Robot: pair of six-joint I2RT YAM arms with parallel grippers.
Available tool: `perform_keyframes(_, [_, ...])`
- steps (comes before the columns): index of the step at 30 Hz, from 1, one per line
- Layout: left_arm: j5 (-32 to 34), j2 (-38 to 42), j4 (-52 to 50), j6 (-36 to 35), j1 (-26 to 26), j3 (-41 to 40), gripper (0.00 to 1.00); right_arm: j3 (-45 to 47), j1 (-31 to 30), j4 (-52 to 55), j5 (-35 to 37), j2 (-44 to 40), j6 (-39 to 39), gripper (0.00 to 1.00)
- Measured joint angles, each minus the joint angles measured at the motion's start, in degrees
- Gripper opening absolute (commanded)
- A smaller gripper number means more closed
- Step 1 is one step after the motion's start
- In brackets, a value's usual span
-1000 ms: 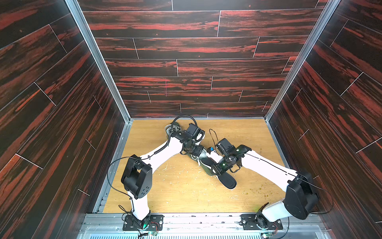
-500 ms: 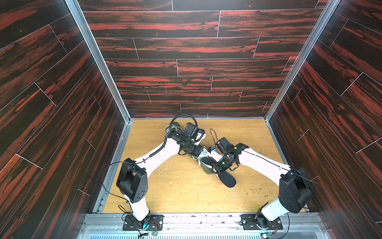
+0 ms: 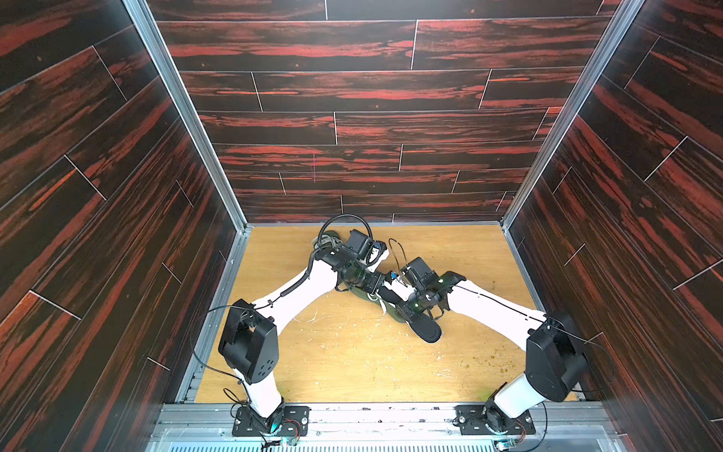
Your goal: Insert the insole into the shoe
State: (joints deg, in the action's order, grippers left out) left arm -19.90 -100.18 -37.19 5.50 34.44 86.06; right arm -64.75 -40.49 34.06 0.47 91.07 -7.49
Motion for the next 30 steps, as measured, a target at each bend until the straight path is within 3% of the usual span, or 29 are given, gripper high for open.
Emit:
perform_keyframes(5, [-2.73,0.00,0.52,0.07,-0.31,-0.87,0.00,5.86,-1.49,-7.32,0.00,-2.36,-4.02,0.41])
perform_keyframes(13, [-4.37,-0.02,2.54,0.63,-1.11,-1.97,0.00,6.40,-1.55,-14.29,0.44,-1.05,-5.68,0.48])
perform_keyframes(20, [-4.28,-0.15,6.84,3.17,-2.99,-6.08,0.00,6.38,-1.49,-20.76,-1.22,2.60,-6.82,0.63])
perform_keyframes(28, [0.02,-0.70,12.35,12.04,-3.63,-9.66,0.00,3.19,1.07,-20.33,-9.81,7.74,-4.98,0.76])
perform_keyframes(29, [0.46,-0.92,13.31,13.38,-3.56,-10.14,0.00,3.17,1.46,-20.11,-10.54,7.91,-4.22,0.90])
perform_keyframes(30, [0.87,-1.03,13.77,14.43,-3.45,-10.62,0.00,3.17,1.81,-19.82,-11.17,7.96,-3.39,0.93])
